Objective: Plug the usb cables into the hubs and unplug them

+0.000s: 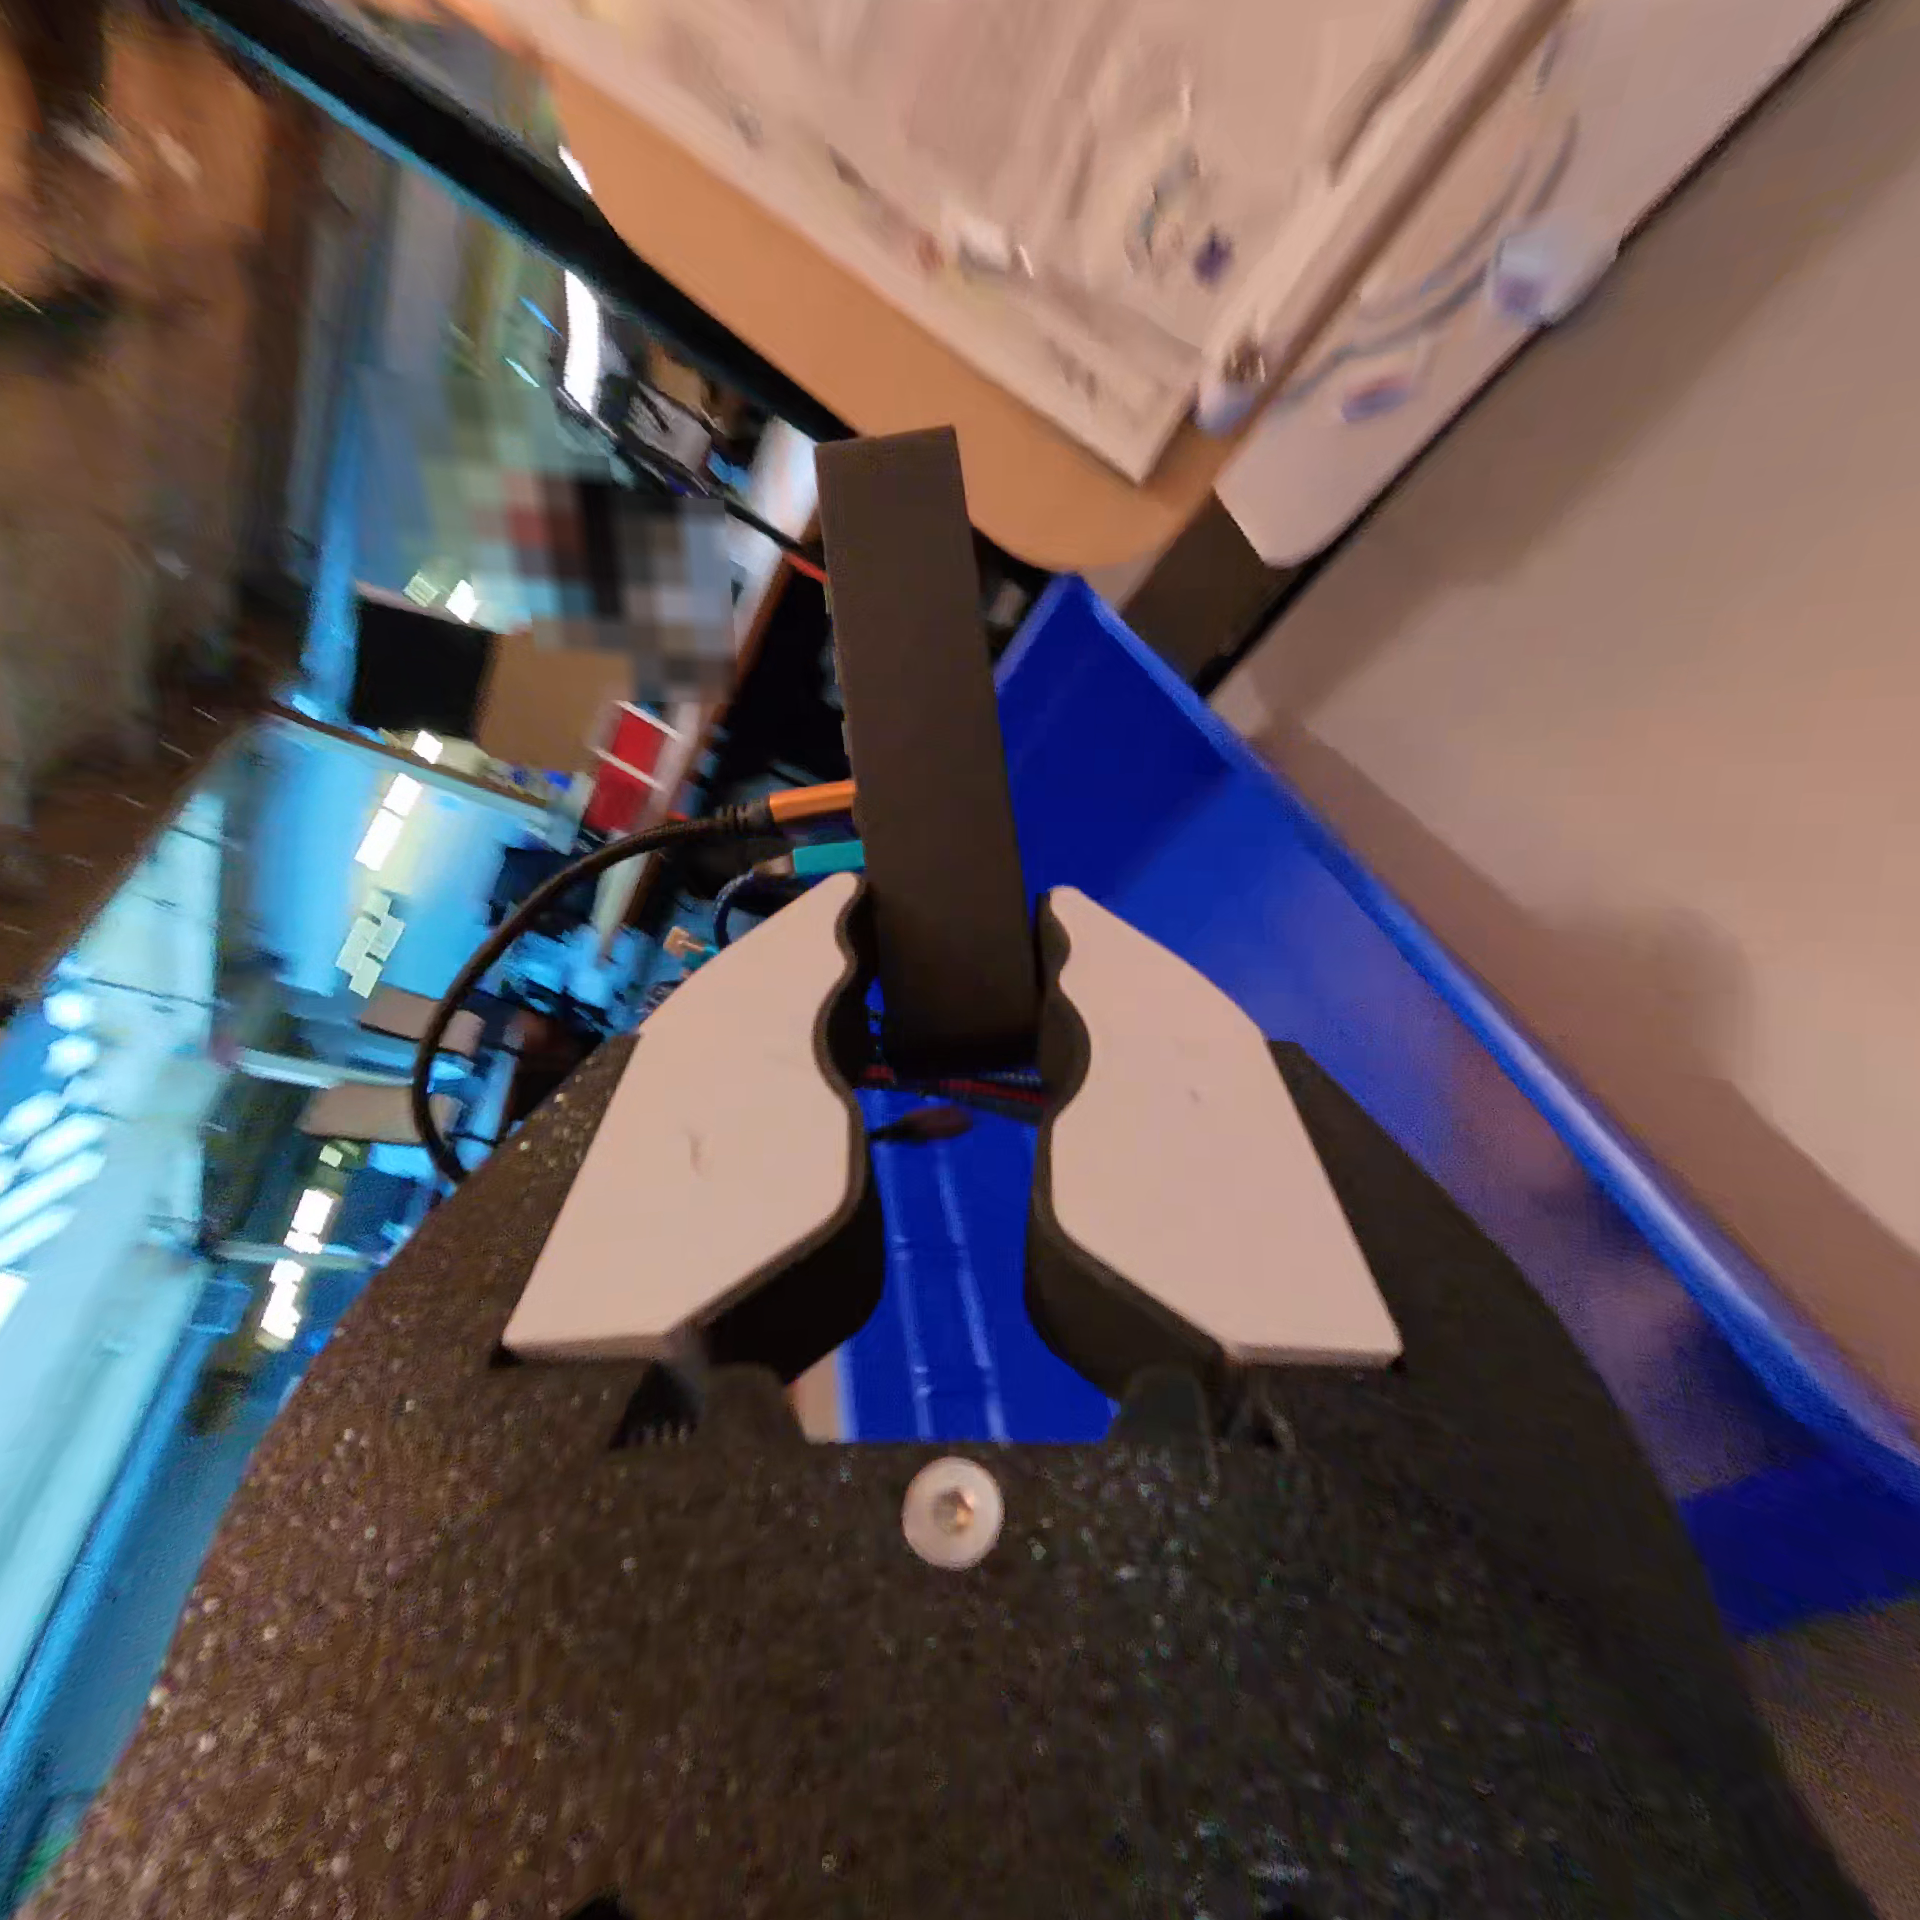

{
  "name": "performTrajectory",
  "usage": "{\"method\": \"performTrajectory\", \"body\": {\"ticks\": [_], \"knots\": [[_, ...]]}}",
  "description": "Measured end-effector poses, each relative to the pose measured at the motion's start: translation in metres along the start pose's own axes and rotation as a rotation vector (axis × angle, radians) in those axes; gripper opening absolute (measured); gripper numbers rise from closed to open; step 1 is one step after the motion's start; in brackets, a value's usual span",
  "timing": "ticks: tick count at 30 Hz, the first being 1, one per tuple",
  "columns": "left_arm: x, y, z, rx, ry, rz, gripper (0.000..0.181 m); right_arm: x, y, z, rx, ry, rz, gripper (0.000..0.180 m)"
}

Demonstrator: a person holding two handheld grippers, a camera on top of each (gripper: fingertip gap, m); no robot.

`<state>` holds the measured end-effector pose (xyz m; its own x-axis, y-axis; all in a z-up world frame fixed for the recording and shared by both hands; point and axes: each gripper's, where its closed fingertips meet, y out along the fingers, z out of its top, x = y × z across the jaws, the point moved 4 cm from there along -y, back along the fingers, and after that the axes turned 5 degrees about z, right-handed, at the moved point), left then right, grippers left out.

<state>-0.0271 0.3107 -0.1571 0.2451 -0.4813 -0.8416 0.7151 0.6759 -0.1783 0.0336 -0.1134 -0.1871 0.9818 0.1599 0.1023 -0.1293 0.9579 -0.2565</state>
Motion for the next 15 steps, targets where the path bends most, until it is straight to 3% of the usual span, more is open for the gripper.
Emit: {"method": "performTrajectory", "body": {"ticks": [1, 7, 15], "knots": [[-0.007, -0.016, 0.011, 0.05, 0.032, 0.044, 0.029, -0.002, 0.005, 0.006, 0.033, 0.014, 0.023, 0.071], [-0.017, -0.123, 0.09, 0.365, 0.187, 0.24, 0.029, -0.01, 0.039, 0.061, 0.347, 0.157, 0.145, 0.081], [0.069, -0.227, 0.144, 0.693, 0.176, 0.108, 0.029, -0.015, 0.061, 0.087, 0.595, 0.33, 0.277, 0.089]]}}
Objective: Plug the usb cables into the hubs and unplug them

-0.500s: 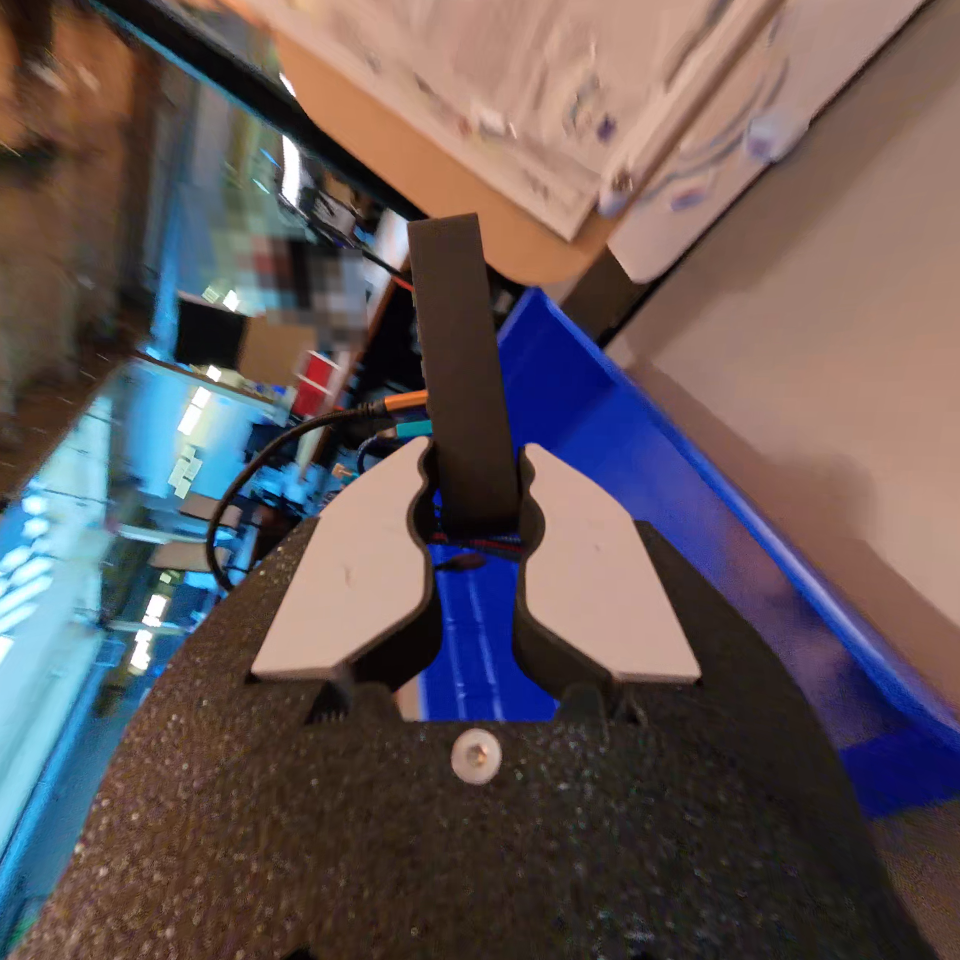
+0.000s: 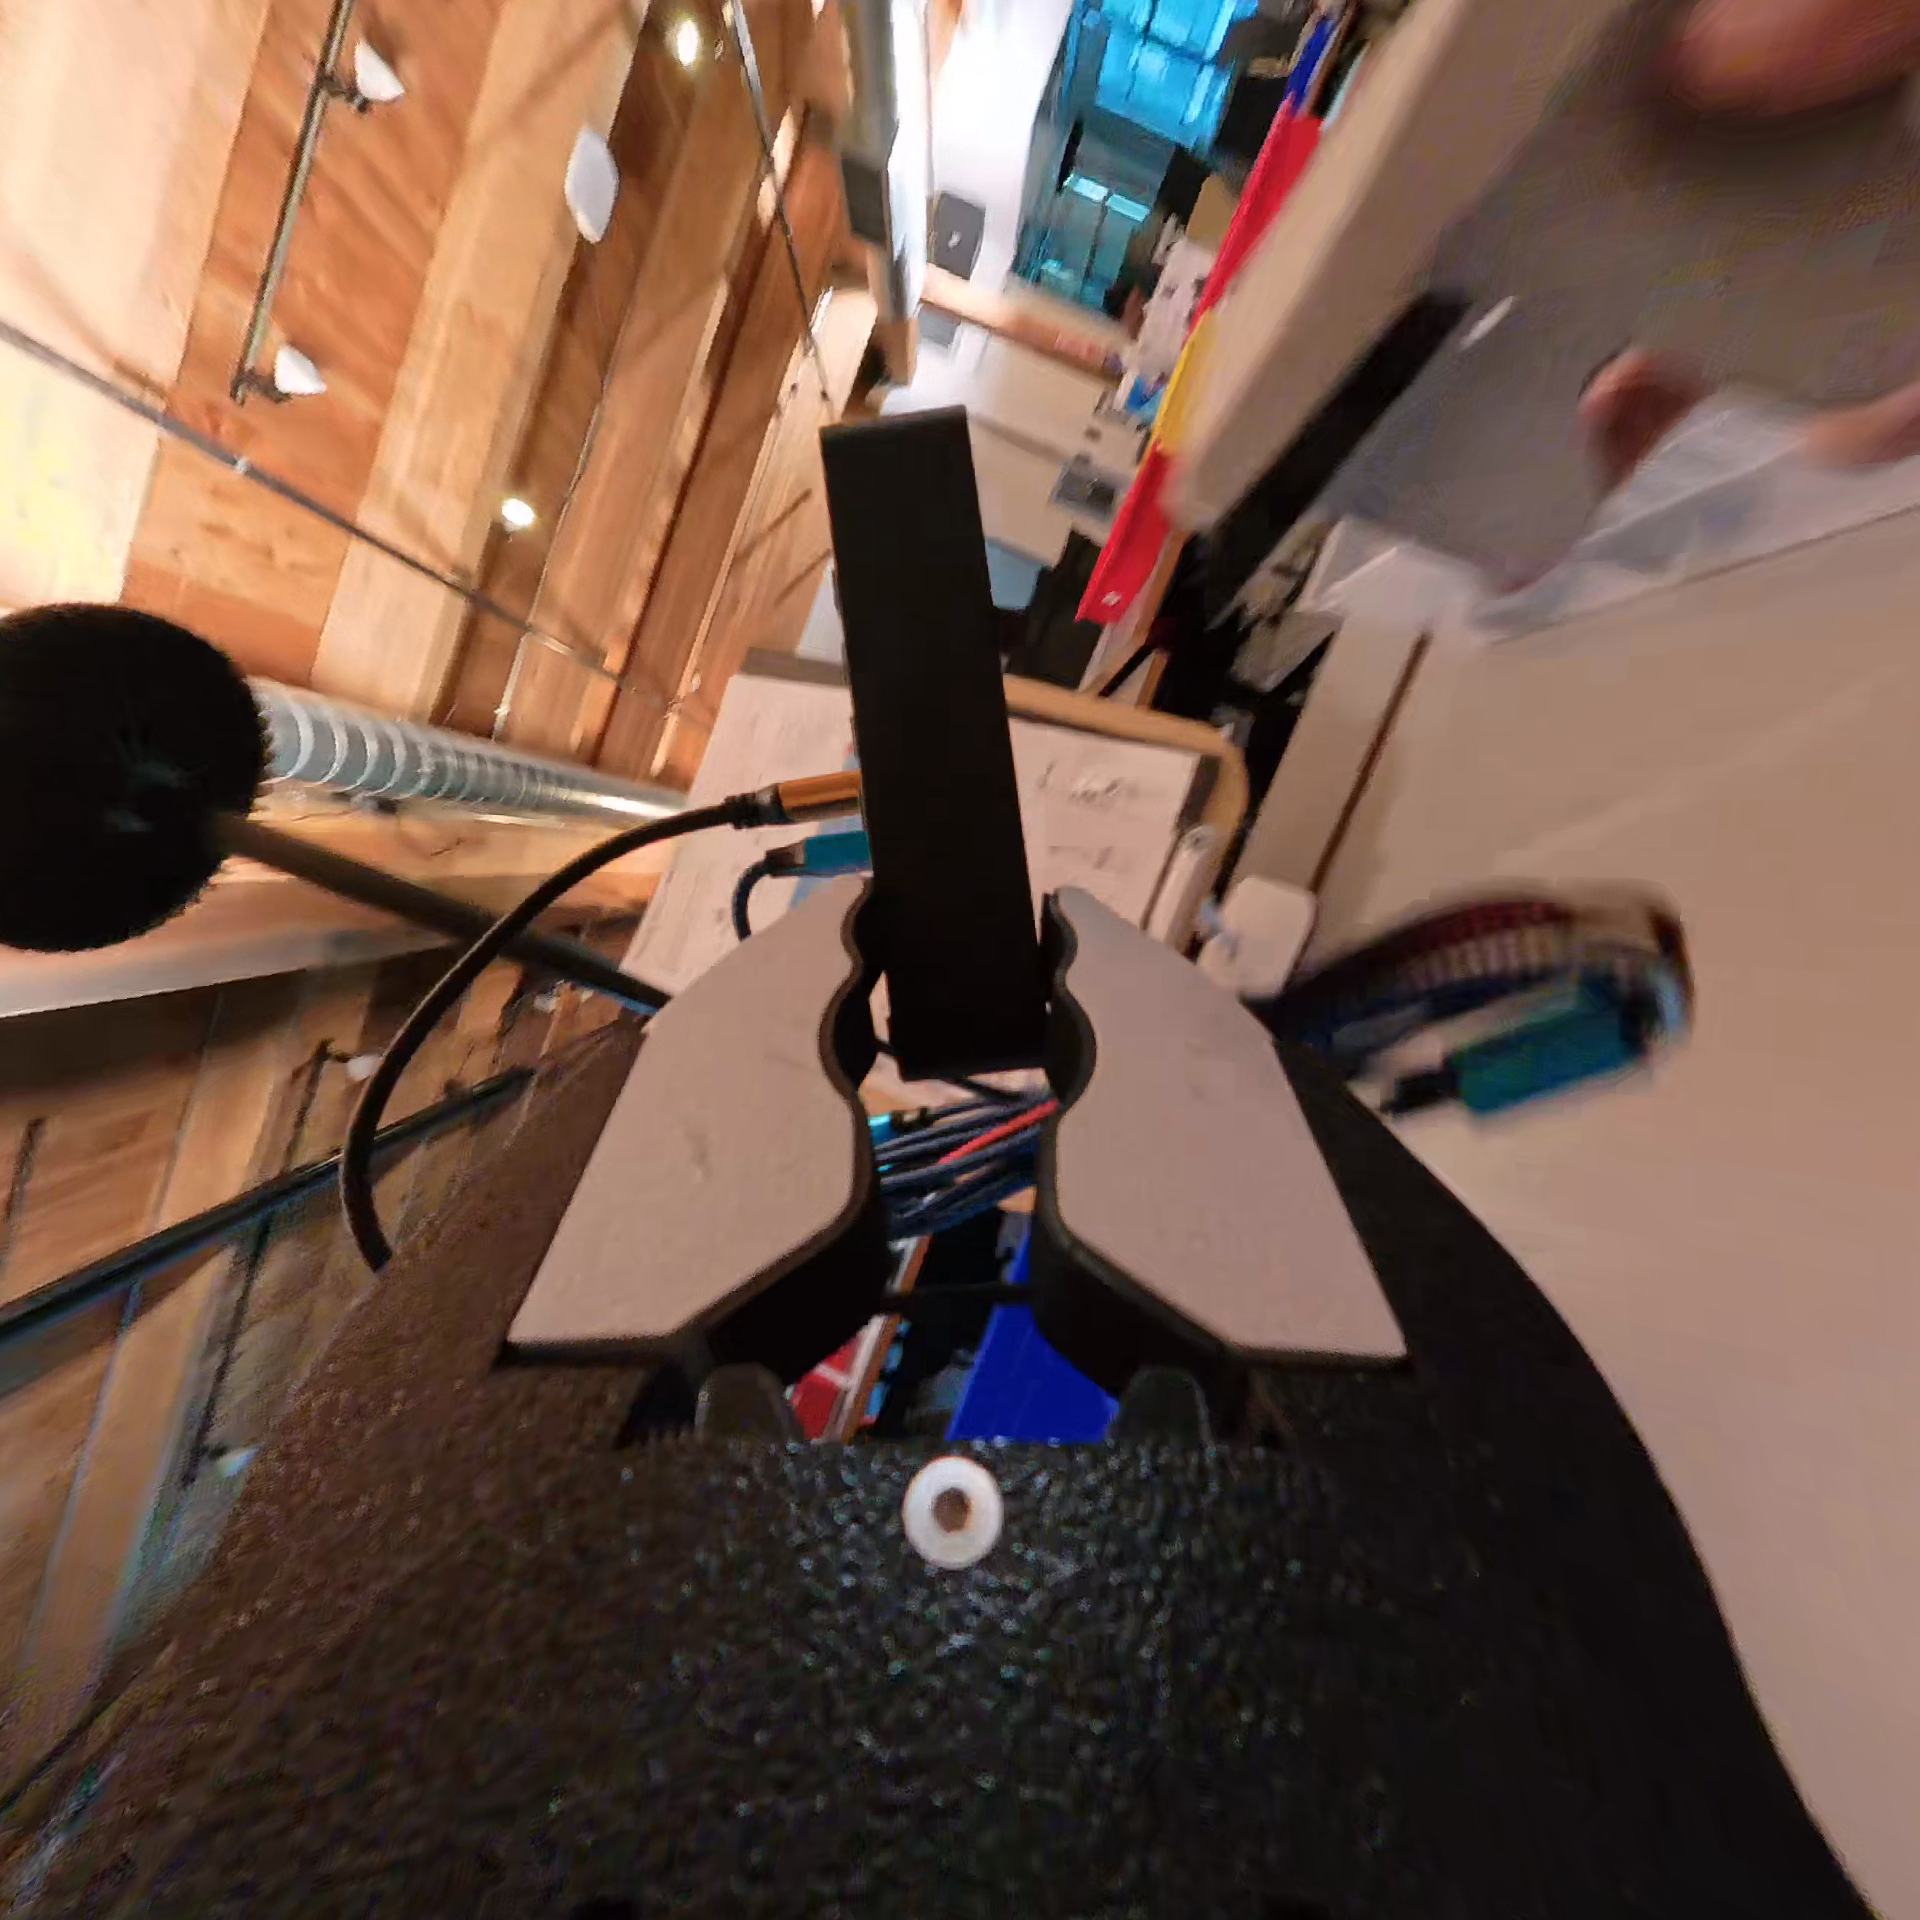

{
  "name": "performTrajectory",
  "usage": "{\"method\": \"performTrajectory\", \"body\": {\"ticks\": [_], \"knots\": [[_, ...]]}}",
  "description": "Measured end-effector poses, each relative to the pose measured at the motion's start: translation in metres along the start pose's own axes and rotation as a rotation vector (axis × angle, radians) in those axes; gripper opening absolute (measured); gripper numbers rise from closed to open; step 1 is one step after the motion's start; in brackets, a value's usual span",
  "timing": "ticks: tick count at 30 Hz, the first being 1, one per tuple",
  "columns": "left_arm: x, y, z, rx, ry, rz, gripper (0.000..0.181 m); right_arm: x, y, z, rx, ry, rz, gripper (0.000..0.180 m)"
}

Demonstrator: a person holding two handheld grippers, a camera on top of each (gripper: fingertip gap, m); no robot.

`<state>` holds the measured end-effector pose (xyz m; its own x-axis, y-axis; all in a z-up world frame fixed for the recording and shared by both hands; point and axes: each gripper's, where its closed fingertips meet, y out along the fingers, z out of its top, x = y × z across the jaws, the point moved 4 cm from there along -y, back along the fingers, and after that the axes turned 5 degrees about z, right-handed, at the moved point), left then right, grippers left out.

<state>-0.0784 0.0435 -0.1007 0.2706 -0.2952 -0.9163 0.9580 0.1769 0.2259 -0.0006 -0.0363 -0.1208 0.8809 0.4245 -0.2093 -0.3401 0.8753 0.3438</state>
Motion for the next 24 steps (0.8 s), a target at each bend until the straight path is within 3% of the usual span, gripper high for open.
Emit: {"method": "performTrajectory", "body": {"ticks": [4, 6, 12, 15, 19, 24], "knots": [[0.039, -0.016, 0.023, 0.095, -0.064, -0.082, 0.028, -0.011, -0.008, -0.012, -0.015, 0.009, 0.063, 0.083], [0.053, -0.019, 0.028, 0.12, -0.099, -0.124, 0.029, -0.018, -0.012, -0.02, -0.044, -0.032, 0.102, 0.061], [0.075, -0.019, 0.025, 0.13, -0.236, -0.166, 0.029, -0.013, -0.022, -0.031, -0.053, -0.034, 0.047, 0.06], [0.082, -0.015, 0.019, 0.119, -0.277, -0.197, 0.032, -0.009, -0.021, -0.035, -0.073, -0.077, -0.035, 0.06], [0.086, -0.016, 0.021, 0.148, -0.438, -0.308, 0.047, 0.004, -0.021, -0.033, -0.185, -0.258, -0.297, 0.059], [0.055, -0.023, 0.033, 0.235, -0.887, -0.451, 0.052, 0.007, -0.019, -0.048, -0.361, -0.545, -0.442, 0.059]]}}
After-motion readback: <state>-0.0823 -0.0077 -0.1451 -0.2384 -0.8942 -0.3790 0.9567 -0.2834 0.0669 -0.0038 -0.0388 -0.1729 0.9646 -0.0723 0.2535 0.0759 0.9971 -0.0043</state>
